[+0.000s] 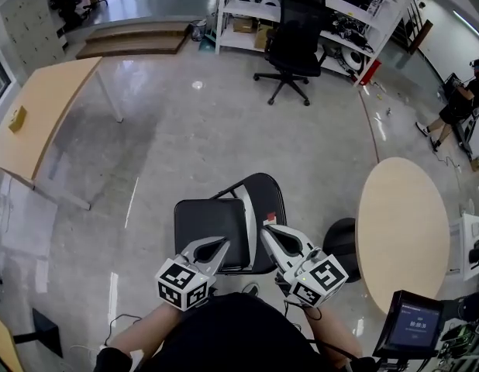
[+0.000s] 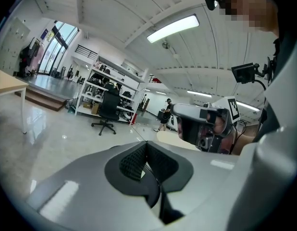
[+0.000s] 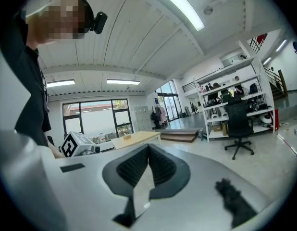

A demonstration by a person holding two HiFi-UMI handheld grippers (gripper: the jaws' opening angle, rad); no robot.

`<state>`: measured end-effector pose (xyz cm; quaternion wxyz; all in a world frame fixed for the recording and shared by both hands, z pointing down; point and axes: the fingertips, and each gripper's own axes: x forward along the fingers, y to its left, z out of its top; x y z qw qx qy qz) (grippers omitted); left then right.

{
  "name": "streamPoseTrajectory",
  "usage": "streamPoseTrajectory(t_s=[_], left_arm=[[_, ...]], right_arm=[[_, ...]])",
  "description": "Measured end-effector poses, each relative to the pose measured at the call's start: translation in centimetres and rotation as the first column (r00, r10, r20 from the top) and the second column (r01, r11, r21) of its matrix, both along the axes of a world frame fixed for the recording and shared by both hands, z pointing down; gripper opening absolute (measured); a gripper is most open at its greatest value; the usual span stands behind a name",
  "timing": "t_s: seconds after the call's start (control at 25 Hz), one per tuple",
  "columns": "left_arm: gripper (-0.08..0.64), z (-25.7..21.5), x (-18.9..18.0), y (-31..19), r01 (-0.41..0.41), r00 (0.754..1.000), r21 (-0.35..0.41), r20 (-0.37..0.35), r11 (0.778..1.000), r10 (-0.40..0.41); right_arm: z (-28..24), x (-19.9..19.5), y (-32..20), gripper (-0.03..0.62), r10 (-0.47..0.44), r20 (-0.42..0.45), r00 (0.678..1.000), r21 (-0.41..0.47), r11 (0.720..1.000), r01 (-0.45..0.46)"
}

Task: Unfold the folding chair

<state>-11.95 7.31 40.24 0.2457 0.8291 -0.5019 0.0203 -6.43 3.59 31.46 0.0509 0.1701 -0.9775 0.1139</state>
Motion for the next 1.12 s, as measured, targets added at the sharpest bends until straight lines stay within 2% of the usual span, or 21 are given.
streamPoseTrajectory(t_s=[0.24, 0.64, 0.92, 1.12], left_arm=[[0.007, 0.3, 0.6, 0.0, 0.001, 1.000, -0.011, 0.006, 1.000, -0.001], [0.006, 0.0, 0.2, -0.9, 0.006, 1.000, -0.010, 0.005, 1.000, -0.005], [0.006, 1.0, 2.6, -1.9, -0.064, 0.998, -0.007, -0.013, 0.998, 0.064], [0.006, 1.4, 3.0, -2.8, -0.084, 0.996, -0.004, -0.012, 0.996, 0.084]], right_arm=[[0.0, 0.4, 0.3, 0.005, 0.008, 0.010, 1.000, 0.011, 1.000, -0.008], [2.1, 1.7, -0.9, 0.006, 0.058, -0.012, 0.998, -0.035, 0.998, -0.058], [3.8, 4.6, -2.0, 0.005, 0.149, -0.044, 0.988, -0.050, 0.987, -0.151], [4.5, 5.5, -2.8, 0.005, 0.191, -0.053, 0.980, -0.045, 0.980, -0.194]])
